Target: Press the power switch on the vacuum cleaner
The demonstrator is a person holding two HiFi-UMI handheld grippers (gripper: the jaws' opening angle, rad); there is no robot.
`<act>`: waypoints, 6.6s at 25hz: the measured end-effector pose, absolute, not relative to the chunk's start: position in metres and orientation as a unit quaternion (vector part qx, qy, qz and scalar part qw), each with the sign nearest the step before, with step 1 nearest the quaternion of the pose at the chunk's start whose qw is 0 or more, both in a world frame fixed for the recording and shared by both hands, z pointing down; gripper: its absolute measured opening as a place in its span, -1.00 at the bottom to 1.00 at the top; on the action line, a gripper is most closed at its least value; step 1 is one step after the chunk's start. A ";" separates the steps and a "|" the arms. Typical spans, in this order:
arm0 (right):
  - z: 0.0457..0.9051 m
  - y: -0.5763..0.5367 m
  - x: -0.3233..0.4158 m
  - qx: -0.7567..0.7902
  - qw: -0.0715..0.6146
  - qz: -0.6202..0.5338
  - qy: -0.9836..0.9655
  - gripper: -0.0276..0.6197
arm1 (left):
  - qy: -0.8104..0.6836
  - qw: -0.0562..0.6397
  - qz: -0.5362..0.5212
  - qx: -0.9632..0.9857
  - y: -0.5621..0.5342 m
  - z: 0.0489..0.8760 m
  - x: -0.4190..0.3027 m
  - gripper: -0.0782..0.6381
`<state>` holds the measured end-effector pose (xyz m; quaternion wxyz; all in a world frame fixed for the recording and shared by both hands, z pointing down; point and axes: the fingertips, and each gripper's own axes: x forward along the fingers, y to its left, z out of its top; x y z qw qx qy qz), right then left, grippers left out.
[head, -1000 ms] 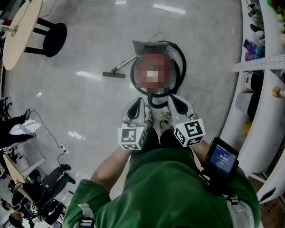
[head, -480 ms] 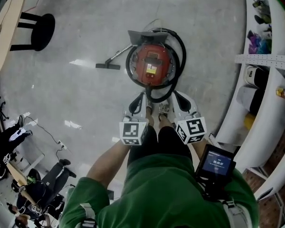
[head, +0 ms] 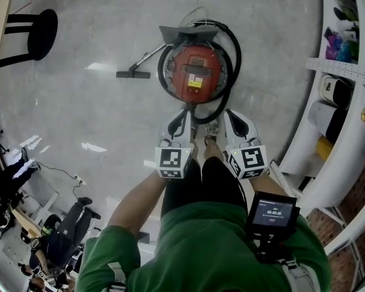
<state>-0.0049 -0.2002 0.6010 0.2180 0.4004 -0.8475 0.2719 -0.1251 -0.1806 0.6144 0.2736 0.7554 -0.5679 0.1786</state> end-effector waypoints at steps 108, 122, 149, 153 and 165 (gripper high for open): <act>0.687 -0.205 0.038 0.437 0.245 0.302 -0.811 -0.91 | -0.575 0.286 0.288 0.710 -0.218 0.777 -0.170 -0.76; 0.547 -0.220 0.063 0.472 0.185 0.234 -0.830 -0.91 | -0.610 0.217 0.194 0.737 -0.201 0.595 -0.164 -0.76; 0.367 -0.172 0.103 0.483 0.051 0.151 -0.861 -0.91 | -0.643 0.102 0.052 0.758 -0.128 0.368 -0.132 -0.76; 0.356 -0.159 0.106 0.488 0.050 0.144 -0.859 -0.91 | -0.635 0.095 0.043 0.765 -0.114 0.352 -0.130 -0.76; 0.335 -0.086 0.078 0.513 0.041 0.140 -0.846 -0.91 | -0.607 0.088 0.014 0.790 -0.052 0.336 -0.153 -0.76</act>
